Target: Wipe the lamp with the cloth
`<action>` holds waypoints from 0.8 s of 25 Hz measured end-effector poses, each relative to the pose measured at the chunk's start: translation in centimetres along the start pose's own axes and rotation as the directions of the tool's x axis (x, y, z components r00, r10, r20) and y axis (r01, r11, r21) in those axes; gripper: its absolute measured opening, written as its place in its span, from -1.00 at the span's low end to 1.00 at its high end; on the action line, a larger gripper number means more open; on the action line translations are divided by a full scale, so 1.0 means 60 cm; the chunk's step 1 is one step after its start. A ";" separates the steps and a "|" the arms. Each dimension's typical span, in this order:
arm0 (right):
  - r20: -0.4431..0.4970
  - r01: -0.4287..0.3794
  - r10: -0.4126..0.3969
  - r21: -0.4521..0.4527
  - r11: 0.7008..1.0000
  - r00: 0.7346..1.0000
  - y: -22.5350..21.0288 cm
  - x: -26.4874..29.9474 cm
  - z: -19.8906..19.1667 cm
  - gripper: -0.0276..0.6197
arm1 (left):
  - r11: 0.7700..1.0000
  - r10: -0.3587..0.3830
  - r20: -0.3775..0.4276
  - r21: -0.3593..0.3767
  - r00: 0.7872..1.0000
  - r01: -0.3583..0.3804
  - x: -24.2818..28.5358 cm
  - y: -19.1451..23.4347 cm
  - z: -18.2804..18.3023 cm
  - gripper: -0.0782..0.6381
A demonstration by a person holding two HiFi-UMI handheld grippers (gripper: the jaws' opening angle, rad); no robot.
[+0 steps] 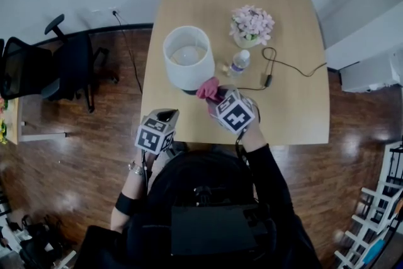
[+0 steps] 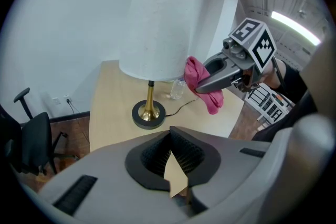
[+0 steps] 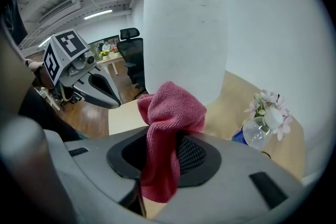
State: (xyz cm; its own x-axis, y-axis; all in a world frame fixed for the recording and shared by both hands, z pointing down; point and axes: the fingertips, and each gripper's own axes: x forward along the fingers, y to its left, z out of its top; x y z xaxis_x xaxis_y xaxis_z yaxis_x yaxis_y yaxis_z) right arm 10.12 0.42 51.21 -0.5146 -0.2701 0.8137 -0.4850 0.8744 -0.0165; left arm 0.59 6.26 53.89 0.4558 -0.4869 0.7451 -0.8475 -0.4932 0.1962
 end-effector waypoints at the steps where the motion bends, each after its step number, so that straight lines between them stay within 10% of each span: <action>1: 0.007 0.003 -0.003 0.003 1.000 1.000 0.004 -0.008 0.002 -0.52 | 1.000 -0.004 0.000 0.001 1.000 0.004 -0.002 0.000 0.000 -0.78; 13: 0.310 0.078 -0.084 0.031 0.996 0.947 0.041 -0.193 0.185 -0.52 | 0.997 -0.065 0.023 0.042 0.998 0.064 -0.002 0.003 0.009 -0.78; 20: 0.240 0.108 -0.117 0.051 0.993 0.964 0.047 -0.148 0.197 -0.52 | 0.996 -0.080 0.037 0.041 0.996 0.078 -0.010 0.020 0.001 -0.78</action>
State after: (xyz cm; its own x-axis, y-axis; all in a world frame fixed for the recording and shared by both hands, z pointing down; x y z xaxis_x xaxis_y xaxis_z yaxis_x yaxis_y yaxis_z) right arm 4.97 0.51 37.04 -0.6088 -0.4595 0.6467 -0.5731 0.8184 0.0420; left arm -0.69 5.93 53.68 0.5318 -0.4726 0.7027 -0.7973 -0.5591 0.2274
